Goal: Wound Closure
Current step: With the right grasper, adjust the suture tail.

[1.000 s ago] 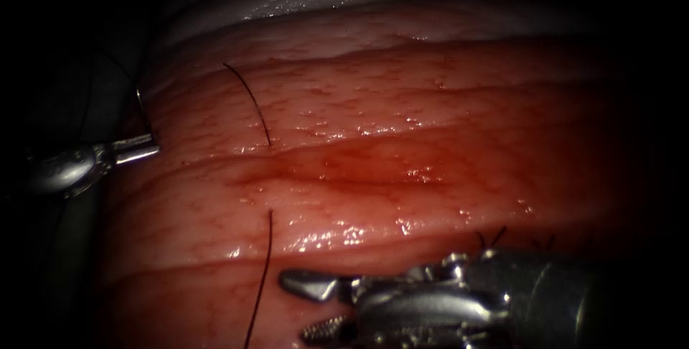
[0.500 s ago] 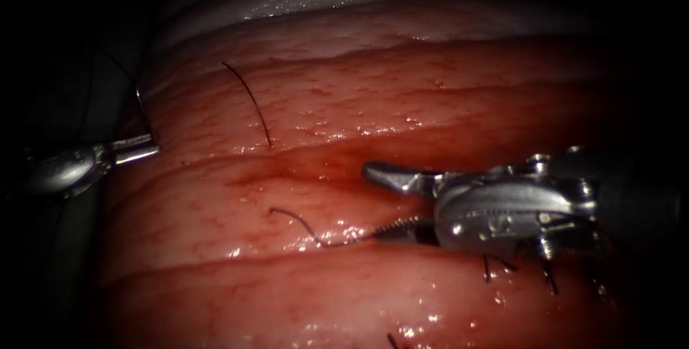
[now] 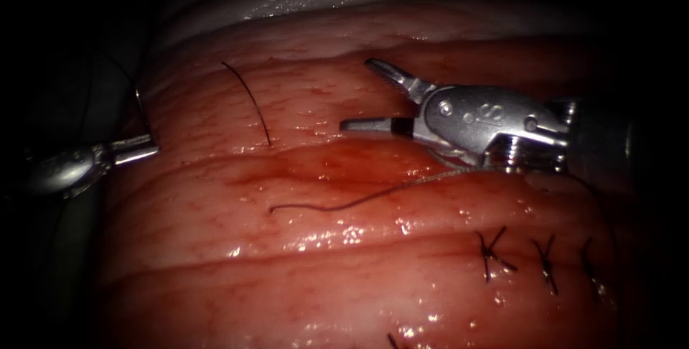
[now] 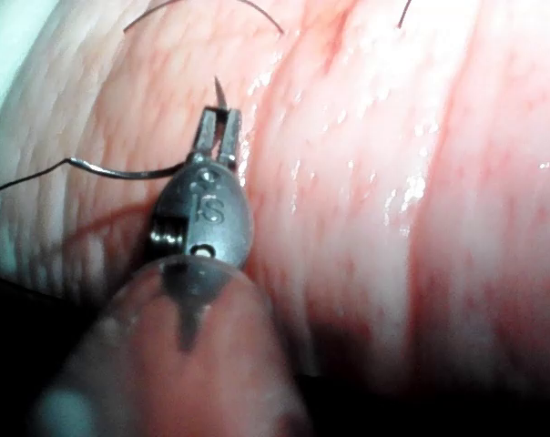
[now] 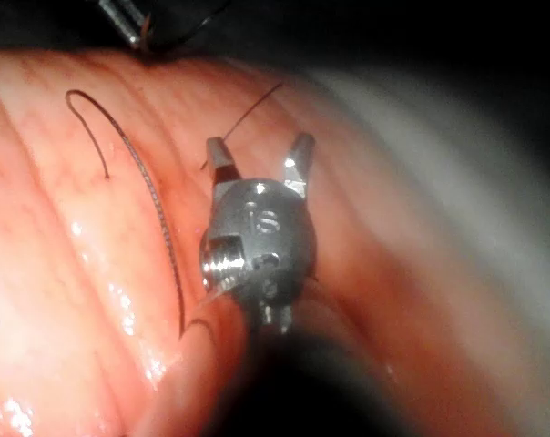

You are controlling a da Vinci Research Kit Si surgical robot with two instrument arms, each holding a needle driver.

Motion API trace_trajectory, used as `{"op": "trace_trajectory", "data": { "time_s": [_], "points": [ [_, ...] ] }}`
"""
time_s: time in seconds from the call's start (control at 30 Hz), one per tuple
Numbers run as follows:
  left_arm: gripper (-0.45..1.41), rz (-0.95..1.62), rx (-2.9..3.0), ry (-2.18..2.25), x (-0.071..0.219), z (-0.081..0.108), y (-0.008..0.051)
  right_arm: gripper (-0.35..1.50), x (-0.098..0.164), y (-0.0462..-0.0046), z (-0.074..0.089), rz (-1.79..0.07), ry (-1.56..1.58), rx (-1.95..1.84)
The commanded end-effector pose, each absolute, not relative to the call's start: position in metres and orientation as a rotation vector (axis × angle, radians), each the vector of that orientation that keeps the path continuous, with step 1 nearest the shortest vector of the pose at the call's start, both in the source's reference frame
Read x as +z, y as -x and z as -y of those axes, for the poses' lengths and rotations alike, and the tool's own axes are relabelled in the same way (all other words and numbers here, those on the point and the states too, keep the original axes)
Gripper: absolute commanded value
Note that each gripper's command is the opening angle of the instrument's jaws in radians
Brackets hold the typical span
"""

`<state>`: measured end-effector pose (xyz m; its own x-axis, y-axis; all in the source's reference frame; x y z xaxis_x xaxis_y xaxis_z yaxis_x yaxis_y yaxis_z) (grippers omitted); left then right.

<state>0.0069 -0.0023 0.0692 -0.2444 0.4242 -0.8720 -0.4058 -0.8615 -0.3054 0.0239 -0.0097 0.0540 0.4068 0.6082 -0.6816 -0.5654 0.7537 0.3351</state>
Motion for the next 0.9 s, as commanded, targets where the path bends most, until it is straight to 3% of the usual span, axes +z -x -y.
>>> {"op": "trace_trajectory", "data": {
  "time_s": [0.03,0.33,0.7,0.83,0.9],
  "points": [
    [-0.45,0.023,2.133,1.504,0.07,0.002,-0.0064,1.4,0.056,-0.0248,0.009,-0.888,-0.077,0.785],
    [-0.45,0.024,2.136,1.503,0.07,0.002,-0.0064,1.36,0.061,-0.0276,0.005,-0.872,-0.402,1.02],
    [-0.45,0.025,2.138,1.501,0.07,0.002,-0.0063,1.36,0.064,-0.0339,0.003,-0.707,-0.815,1.1],
    [-0.45,0.025,2.138,1.501,0.07,0.002,-0.0063,1.23,0.064,-0.0361,0.003,-0.706,-0.95,1.107],
    [-0.45,0.027,2.141,1.499,0.07,0.002,-0.0063,1.28,0.064,-0.0371,0.003,-0.714,-1.002,1.117]
  ]
}}
